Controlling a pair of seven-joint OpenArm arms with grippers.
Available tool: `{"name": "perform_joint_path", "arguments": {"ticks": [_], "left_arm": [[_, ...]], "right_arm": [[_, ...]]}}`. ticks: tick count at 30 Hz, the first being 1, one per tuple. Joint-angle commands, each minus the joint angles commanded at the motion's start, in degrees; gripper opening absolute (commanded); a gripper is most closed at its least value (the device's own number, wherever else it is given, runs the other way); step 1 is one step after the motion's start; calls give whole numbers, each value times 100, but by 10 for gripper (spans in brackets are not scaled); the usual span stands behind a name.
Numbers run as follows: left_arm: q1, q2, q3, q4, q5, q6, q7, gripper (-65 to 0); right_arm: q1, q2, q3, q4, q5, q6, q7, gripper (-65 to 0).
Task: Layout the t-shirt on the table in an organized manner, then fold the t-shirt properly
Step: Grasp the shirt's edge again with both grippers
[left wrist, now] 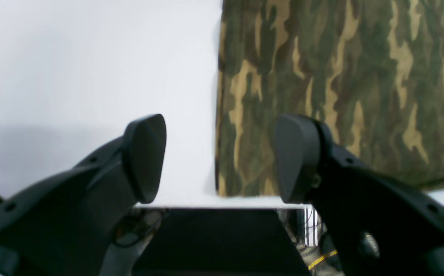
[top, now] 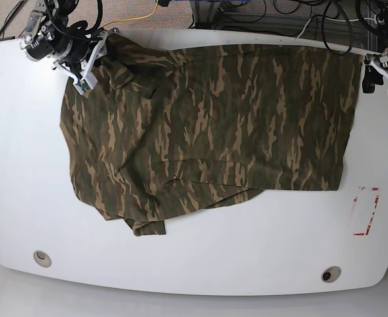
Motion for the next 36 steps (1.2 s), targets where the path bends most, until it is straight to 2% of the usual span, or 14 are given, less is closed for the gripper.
{"name": "perform_joint_path", "arguments": {"ticks": [2, 10, 15, 17, 36], "left_arm": [[70, 18, 9, -79, 0, 0, 0, -231], [79, 70, 9, -791, 114, 0, 0, -226], [79, 70, 18, -1310, 149, -9, -18, -158], [79, 70, 18, -1424, 149, -9, -26, -150], [70, 97, 756, -1785, 149, 0, -26, -150]], "right_arm": [[0, 0, 0, 0, 0, 0, 0, -564], [0, 0, 0, 0, 0, 0, 0, -523], [-9, 0, 0, 0, 0, 0, 0, -523], [-9, 0, 0, 0, 0, 0, 0, -523], [-9, -9, 0, 0, 26, 0, 0, -525]]}}
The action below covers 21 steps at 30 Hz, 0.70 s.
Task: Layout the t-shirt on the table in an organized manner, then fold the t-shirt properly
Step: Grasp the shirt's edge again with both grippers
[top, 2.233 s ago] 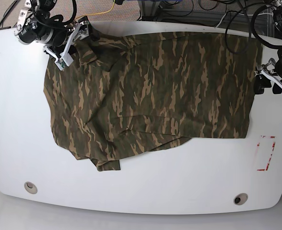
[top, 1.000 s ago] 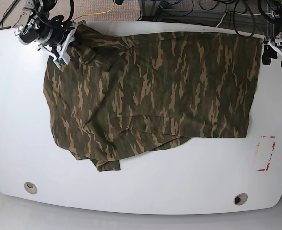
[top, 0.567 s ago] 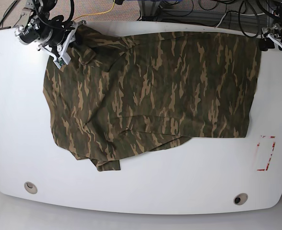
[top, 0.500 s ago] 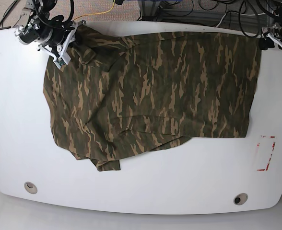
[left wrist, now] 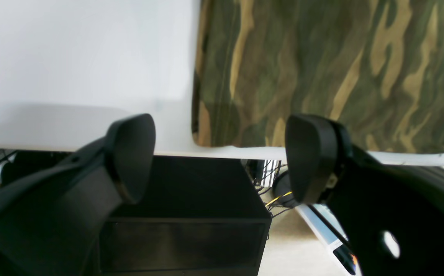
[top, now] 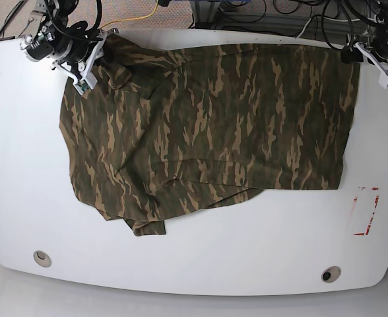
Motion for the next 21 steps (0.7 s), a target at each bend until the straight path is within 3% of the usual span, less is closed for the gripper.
{"name": "perform_joint_path", "arguments": {"ticks": [12, 14, 21], "left_arm": [[0, 158, 18, -70, 9, 0, 0, -164], [0, 185, 18, -70, 9, 0, 0, -214], [-35, 193, 97, -70, 9, 0, 0, -544]], "right_arm": [[18, -9, 0, 0, 0, 0, 0, -525], [26, -70, 0, 0, 0, 0, 0, -526], [26, -105, 0, 0, 0, 0, 0, -530]]}}
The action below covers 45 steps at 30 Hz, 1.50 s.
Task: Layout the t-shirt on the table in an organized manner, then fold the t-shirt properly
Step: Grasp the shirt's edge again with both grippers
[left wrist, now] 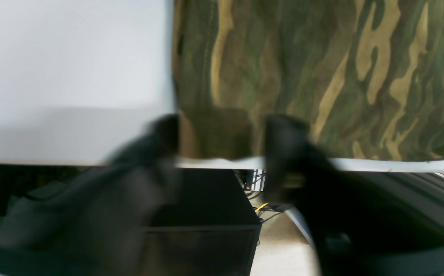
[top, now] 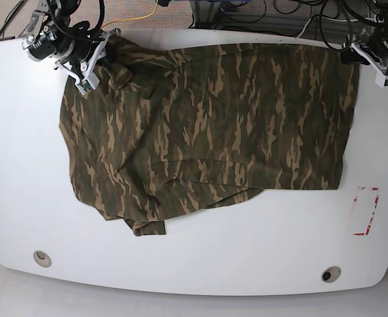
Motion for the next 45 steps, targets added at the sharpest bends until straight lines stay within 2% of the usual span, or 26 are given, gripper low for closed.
{"name": "perform_joint_path", "arguments": {"ticks": [3, 7, 8, 11, 13, 17, 20, 24, 30, 37, 43, 45], "left_arm": [[-97, 0, 114, 0, 0, 0, 0, -614], [-105, 0, 88, 44, -44, -9, 9, -625], [-105, 0, 88, 62, -44, -26, 18, -625], [-88, 0, 53, 325, -44, -229, 35, -625], [-35, 0, -18, 598, -44, -448, 88, -625], [26, 0, -273, 1143, -44, -818, 413, -625], [9, 0, -484, 1371, -44, -976, 677, -624], [-88, -35, -782, 1486, -44, -989, 914, -622], [-448, -141, -870, 1486, -9, -989, 1143, -621], [-941, -149, -642, 1486, -9, -989, 1222, -621], [-1257, -167, -281, 1468, 0, -989, 1231, -621], [-1354, -167, -158, 1459, 0, -870, 1231, -621]], "right_arm": [[9, -9, 0, 0, 0, 0, 0, -549], [9, -9, 0, 9, 9, 0, 0, -645], [9, -9, 0, 18, 9, 0, 0, -650], [-35, -9, 9, 26, 79, 0, 0, -650], [-53, 18, 26, 26, 273, 0, 0, -650], [-273, 114, 123, 35, 738, 0, 0, -650], [-369, 149, 343, 35, 1081, 0, 0, -650], [-571, 176, 659, 35, 1468, 0, 0, -650], [-651, 334, 870, 35, 1635, 0, 0, -650], [-607, 360, 1240, 35, 2189, 0, 0, -650], [-422, 378, 1380, 35, 2330, 0, -9, -650], [-360, 378, 1398, 35, 2330, 0, -9, -650]]}}
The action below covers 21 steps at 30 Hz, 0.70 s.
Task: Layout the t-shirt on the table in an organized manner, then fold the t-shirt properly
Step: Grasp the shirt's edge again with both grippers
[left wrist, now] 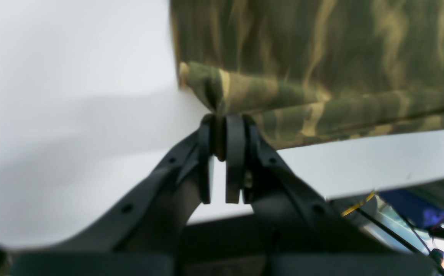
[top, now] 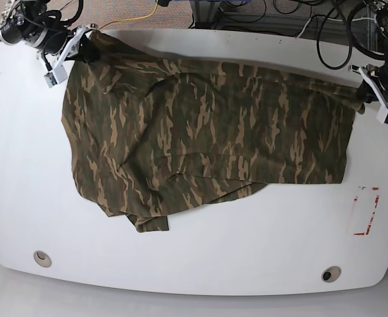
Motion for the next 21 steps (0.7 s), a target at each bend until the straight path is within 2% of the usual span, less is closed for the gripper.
{"name": "perform_joint_path", "arguments": {"ticks": [5, 11, 18, 21], "left_arm": [[-202, 0, 281, -9, 0, 404, -9, -619], [-536, 0, 651, -18, 44, 554, -9, -619], [-949, 18, 1116, -18, 809, 571, -18, -619], [-1081, 26, 1380, -26, 1266, 563, -35, -619]], "right_arm": [[211, 0, 0, 0, 0, 0, 0, -650], [554, 0, 0, -9, 0, 0, 0, -650], [993, 0, -9, -26, -9, 0, 0, -650], [1231, 141, -26, -35, -9, 0, 0, -650]]}}
